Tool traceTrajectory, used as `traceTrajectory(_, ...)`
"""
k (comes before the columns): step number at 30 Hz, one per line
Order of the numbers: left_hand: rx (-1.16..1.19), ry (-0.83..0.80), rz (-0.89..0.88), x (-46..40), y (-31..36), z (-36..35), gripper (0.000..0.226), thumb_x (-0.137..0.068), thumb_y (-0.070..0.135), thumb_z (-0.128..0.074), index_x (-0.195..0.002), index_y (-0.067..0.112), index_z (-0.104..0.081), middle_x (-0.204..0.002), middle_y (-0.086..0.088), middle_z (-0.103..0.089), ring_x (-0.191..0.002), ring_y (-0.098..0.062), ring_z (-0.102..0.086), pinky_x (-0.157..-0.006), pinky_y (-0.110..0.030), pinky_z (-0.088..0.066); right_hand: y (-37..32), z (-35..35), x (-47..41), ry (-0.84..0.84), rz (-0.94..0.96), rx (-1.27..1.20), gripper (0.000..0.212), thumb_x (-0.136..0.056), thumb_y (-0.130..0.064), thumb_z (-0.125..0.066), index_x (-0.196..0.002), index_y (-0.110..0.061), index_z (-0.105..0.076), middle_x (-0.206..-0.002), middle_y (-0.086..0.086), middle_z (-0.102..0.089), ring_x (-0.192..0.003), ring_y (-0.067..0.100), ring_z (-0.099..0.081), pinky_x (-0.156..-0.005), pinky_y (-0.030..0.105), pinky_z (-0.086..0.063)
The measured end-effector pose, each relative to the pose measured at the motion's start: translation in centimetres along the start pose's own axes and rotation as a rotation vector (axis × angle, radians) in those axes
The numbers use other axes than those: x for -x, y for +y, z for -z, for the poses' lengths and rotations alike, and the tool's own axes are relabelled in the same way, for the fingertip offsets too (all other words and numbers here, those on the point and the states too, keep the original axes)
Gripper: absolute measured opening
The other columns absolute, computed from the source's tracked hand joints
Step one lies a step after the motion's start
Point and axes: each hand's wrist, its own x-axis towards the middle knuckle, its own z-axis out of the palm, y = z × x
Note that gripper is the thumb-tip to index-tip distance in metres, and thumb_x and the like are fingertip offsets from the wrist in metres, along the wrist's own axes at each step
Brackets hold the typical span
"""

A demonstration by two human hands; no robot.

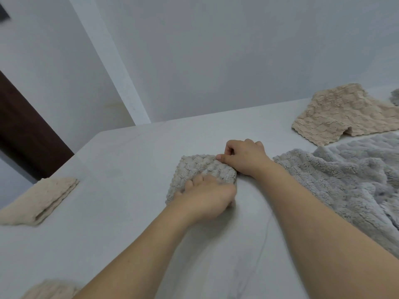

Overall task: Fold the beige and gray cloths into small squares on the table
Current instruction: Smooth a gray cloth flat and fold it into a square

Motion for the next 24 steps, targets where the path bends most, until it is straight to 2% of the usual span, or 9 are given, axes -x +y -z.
traceTrajectory(3, 0.142, -0.028, -0.097, -0.7, -0.8, 0.8, 0.033, -0.104, 0.023, -0.035, -0.123, 0.005, -0.055, -0.133, -0.019, -0.050, -0.127, -0.033, -0.043, -0.104, -0.039, -0.037, 0.0, 0.0, 0.0, 0.007, 0.004, 0.000, 0.033, -0.086, -0.058, -0.055, -0.076, -0.027, -0.052, -0.078, -0.012, -0.057, -0.095, 0.019, -0.049, -0.085, 0.036, -0.027)
traceTrajectory(7, 0.013, 0.021, -0.073, -1.1, -1.5, -0.1, 0.025, -0.094, 0.050, -0.045, -0.083, 0.028, -0.043, -0.112, -0.001, -0.047, -0.118, -0.026, -0.043, -0.102, -0.046, -0.037, 0.0, 0.1, 0.0, 0.010, 0.001, -0.020, 0.033, -0.085, -0.059, -0.057, -0.077, -0.027, -0.055, -0.076, -0.014, -0.056, -0.094, 0.018, -0.050, -0.086, 0.035, -0.028)
traceTrajectory(10, -0.114, 0.045, -0.069, -1.3, -1.7, -0.7, 0.030, -0.090, 0.058, -0.045, -0.095, 0.029, -0.040, -0.117, 0.005, -0.036, -0.124, -0.022, -0.032, -0.106, -0.047, -0.029, 0.0, 0.0, 0.0, 0.021, -0.005, -0.021, 0.036, -0.087, -0.061, -0.052, -0.079, -0.027, -0.058, -0.077, -0.013, -0.057, -0.095, 0.018, -0.050, -0.088, 0.036, -0.028)
traceTrajectory(14, -0.168, 0.017, -0.119, -0.3, -1.4, -0.7, 0.064, -0.074, 0.071, -0.056, -0.116, 0.025, -0.039, -0.126, 0.004, -0.033, -0.123, -0.020, -0.027, -0.102, -0.038, -0.026, -0.2, -0.2, 0.1, 0.036, -0.005, 0.044, 0.045, -0.091, -0.062, -0.039, -0.084, -0.024, -0.061, -0.082, -0.007, -0.062, -0.098, 0.022, -0.048, -0.088, 0.038, -0.027)
traceTrajectory(17, 0.287, -0.118, -0.117, -0.1, -2.0, 1.1, 0.049, -0.061, 0.059, -0.066, -0.090, 0.023, -0.050, -0.096, 0.005, -0.049, -0.091, -0.014, -0.046, -0.077, -0.031, -0.038, -0.3, -0.1, 0.2, 0.040, -0.007, 0.045, 0.041, -0.091, -0.061, -0.043, -0.082, -0.024, -0.060, -0.078, -0.009, -0.059, -0.097, 0.022, -0.047, -0.086, 0.037, -0.026)
traceTrajectory(19, 0.630, 0.017, -0.112, -0.8, -2.9, 2.8, 0.023, -0.077, 0.036, -0.063, -0.076, 0.016, -0.052, -0.075, 0.002, -0.055, -0.066, -0.014, -0.050, -0.063, -0.027, -0.040, -0.3, 0.0, 0.1, 0.038, -0.009, 0.037, 0.040, -0.090, -0.060, -0.045, -0.080, -0.024, -0.059, -0.075, -0.011, -0.057, -0.095, 0.021, -0.048, -0.087, 0.038, -0.027)
traceTrajectory(20, 0.632, 0.203, -0.102, -1.4, -3.2, 3.4, 0.015, -0.085, 0.025, -0.056, -0.076, 0.013, -0.053, -0.074, 0.001, -0.058, -0.066, -0.017, -0.054, -0.065, -0.028, -0.043, -0.3, 0.0, 0.1, 0.039, -0.009, 0.035, 0.039, -0.090, -0.060, -0.046, -0.079, -0.024, -0.058, -0.075, -0.011, -0.057, -0.095, 0.021, -0.048, -0.087, 0.038, -0.027)
traceTrajectory(22, 0.428, 0.509, -0.122, -2.6, -3.1, 3.1, 0.016, -0.094, 0.023, -0.043, -0.095, 0.016, -0.058, -0.096, -0.003, -0.064, -0.092, -0.023, -0.059, -0.081, -0.035, -0.046, -0.3, -0.1, 0.2, 0.046, -0.008, 0.041, 0.039, -0.090, -0.060, -0.046, -0.079, -0.024, -0.059, -0.076, -0.010, -0.059, -0.095, 0.022, -0.048, -0.085, 0.037, -0.027)
traceTrajectory(24, 0.165, 0.502, -0.187, -3.6, -2.8, 1.1, 0.036, -0.100, 0.033, -0.034, -0.126, 0.014, -0.050, -0.131, -0.008, -0.052, -0.127, -0.028, -0.044, -0.104, -0.038, -0.035, -0.3, -0.1, 0.2, 0.065, -0.009, 0.042, 0.039, -0.090, -0.059, -0.047, -0.079, -0.024, -0.059, -0.077, -0.008, -0.060, -0.095, 0.022, -0.049, -0.085, 0.037, -0.027)
